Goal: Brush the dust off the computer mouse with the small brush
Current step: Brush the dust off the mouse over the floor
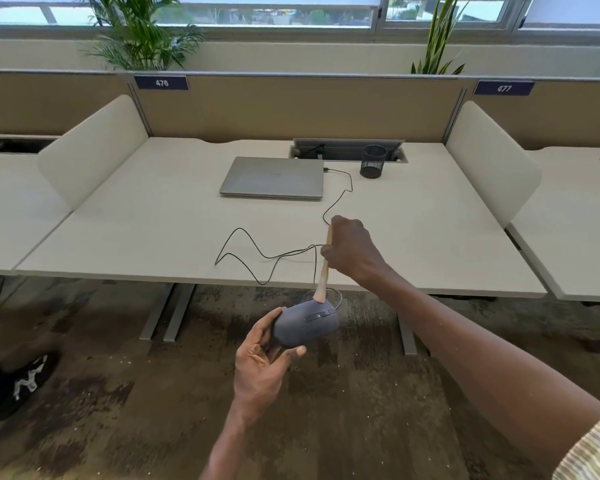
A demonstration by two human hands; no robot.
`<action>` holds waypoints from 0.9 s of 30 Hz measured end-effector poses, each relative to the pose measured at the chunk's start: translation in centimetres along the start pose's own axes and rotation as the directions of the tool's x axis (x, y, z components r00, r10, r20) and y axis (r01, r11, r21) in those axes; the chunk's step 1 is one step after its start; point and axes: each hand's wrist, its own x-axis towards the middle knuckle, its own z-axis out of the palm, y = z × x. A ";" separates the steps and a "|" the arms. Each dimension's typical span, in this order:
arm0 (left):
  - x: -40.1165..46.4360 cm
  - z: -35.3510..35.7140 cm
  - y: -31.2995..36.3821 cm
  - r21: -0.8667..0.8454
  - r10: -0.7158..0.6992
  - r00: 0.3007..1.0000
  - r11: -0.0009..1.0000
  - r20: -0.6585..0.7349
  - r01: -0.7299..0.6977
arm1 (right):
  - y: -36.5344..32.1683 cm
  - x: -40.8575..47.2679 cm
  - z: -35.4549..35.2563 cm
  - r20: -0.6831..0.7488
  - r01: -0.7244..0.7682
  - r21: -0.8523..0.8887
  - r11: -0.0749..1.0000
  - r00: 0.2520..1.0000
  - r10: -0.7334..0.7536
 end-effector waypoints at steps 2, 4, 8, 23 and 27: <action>0.0 -0.1 -0.1 0.009 -0.007 1.000 1.000 -0.009 0.007 | 0.6 0.0 -0.1 -0.030 0.012 -0.052 0.999 0.999 -0.014; 0.2 -0.1 0.0 0.014 -0.010 1.000 1.000 -0.017 0.011 | 0.5 -0.3 0.0 -0.047 0.074 -0.043 0.996 0.996 -0.076; 0.6 0.2 0.2 0.015 -0.037 0.999 0.999 -0.014 0.037 | -1.4 -1.2 0.0 -0.071 0.298 0.045 0.953 0.953 -0.295; 1.4 0.7 1.1 0.161 -0.050 0.999 0.986 0.001 0.049 | -6.9 -5.0 2.0 0.101 0.730 -0.024 0.683 0.681 -0.725; 1.1 0.7 1.8 0.256 -0.043 0.998 0.965 -0.049 0.055 | -6.6 -5.7 1.8 0.155 0.791 0.030 0.611 0.600 -0.785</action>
